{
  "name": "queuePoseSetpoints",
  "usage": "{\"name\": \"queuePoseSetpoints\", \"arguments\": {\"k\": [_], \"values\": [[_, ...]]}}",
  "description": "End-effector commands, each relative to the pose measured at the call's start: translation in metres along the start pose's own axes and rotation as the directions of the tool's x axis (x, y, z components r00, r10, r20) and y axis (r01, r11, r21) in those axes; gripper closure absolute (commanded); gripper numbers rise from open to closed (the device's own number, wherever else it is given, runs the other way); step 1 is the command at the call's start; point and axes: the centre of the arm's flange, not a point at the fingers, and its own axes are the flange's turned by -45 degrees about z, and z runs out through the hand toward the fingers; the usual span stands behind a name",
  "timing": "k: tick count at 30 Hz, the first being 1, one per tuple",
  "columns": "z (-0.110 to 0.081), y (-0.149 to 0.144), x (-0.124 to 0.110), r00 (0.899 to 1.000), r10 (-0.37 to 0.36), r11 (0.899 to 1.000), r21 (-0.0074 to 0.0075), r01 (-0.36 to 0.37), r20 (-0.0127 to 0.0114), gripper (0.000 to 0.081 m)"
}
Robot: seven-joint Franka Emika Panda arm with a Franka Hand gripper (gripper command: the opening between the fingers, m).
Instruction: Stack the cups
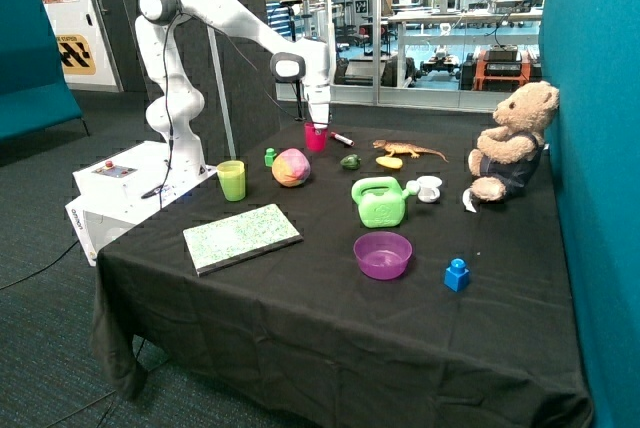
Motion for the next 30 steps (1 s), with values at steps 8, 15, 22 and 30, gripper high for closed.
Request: {"name": "queuePoseSetpoints", "arguments": {"k": [8,15,22,30], "values": [[-0.044,0.035,-0.018,0.998,0.069,0.998,0.0023,-0.069,-0.001,0.0808],[-0.06,0.05,-0.028,0.995,0.104,0.995,0.0023,-0.104,-0.0009,0.0808],[-0.075,0.072,-0.043,0.987,0.158,0.987,0.0024,-0.158,-0.0008,0.0808],[-0.086,0.1,-0.065,0.974,0.225,0.974,0.0024,-0.225,-0.0006,0.0808]]}}
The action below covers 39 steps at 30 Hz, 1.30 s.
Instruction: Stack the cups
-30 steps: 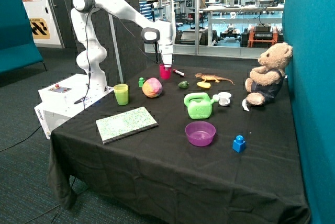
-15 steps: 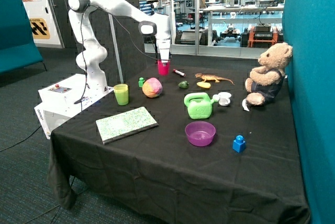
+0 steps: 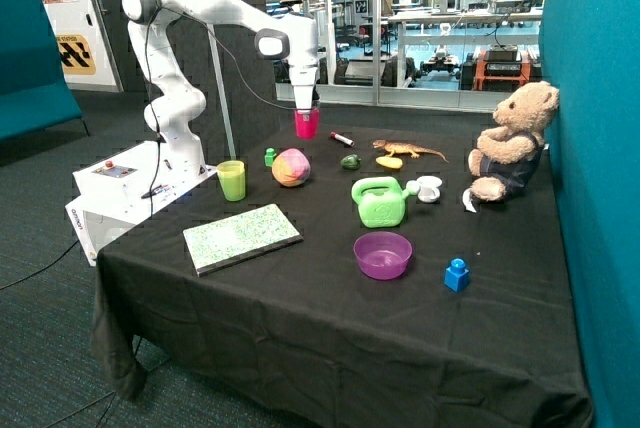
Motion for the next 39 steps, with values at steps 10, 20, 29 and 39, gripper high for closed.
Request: {"name": "queuePoseSetpoints", "arguments": {"k": [10,20,29,39], "values": [[-0.017,0.068,-0.046,0.99,0.142,0.99,-0.0001,-0.142,0.0007,0.0808],[-0.022,0.092,-0.073,0.981,0.195,0.981,-0.0001,-0.195,0.0007,0.0808],[-0.028,0.112,-0.098,0.977,0.214,0.977,-0.0001,-0.214,0.0007,0.0808],[-0.029,0.132,-0.127,0.97,0.241,0.97,-0.0002,-0.241,0.0007,0.0808]]}}
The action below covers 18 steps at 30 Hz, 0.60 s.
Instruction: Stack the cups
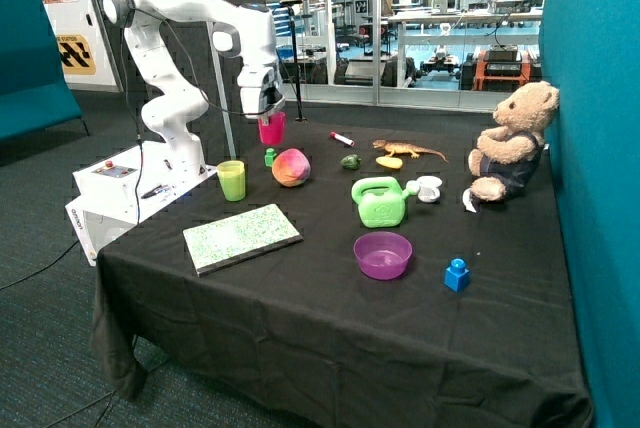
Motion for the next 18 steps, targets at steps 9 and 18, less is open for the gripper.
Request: {"name": "queuePoseSetpoints", "arguments": {"k": [9,18], "values": [[-0.001,0.046,-0.037,0.999,0.038,0.999,-0.0002,-0.038,0.0006,0.0808],[0.006,0.057,-0.047,0.999,0.039,0.999,-0.0002,-0.039,0.0006,0.0808]]}}
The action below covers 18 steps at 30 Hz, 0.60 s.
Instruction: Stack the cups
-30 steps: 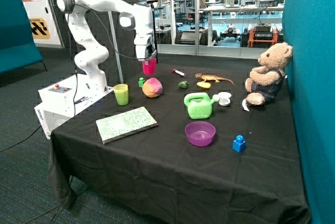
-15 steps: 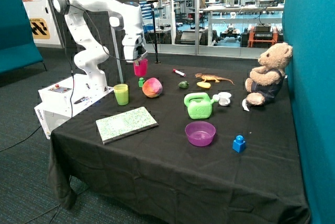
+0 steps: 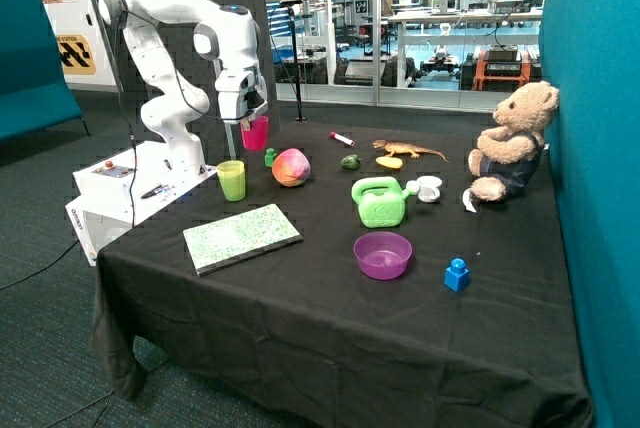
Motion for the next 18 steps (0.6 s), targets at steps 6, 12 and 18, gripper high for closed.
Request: {"name": "queuePoseSetpoints", "arguments": {"k": [6,12,18], "values": [[0.012,0.019,-0.018,1.0,0.003,1.0,-0.0017,-0.003,-0.0032,0.0808],[0.015,0.026,-0.026,1.0,0.002,1.0,-0.0017,-0.002,-0.0032,0.0808],[0.016,0.031,-0.032,1.0,0.005,1.0,-0.0017,-0.005,-0.0032,0.0808]]}}
